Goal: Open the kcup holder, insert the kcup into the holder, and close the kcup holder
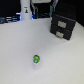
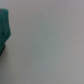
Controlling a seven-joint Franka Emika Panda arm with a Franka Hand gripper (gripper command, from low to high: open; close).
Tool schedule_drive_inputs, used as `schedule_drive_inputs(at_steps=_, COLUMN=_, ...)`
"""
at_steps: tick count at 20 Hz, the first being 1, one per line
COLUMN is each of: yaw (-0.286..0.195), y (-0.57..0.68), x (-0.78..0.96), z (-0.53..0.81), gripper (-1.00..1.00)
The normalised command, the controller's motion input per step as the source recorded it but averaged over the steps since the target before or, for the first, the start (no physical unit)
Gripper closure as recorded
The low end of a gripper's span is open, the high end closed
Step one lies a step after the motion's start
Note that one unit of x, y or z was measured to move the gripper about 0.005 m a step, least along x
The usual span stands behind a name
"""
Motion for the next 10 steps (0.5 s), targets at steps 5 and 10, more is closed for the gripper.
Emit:
schedule_drive_inputs(at_steps=5, yaw=-0.060, y=0.16, x=-0.07, z=0.06, gripper=-1.00)
schedule_drive_inputs(at_steps=10, yaw=-0.142, y=0.38, x=-0.22, z=0.13, gripper=-1.00)
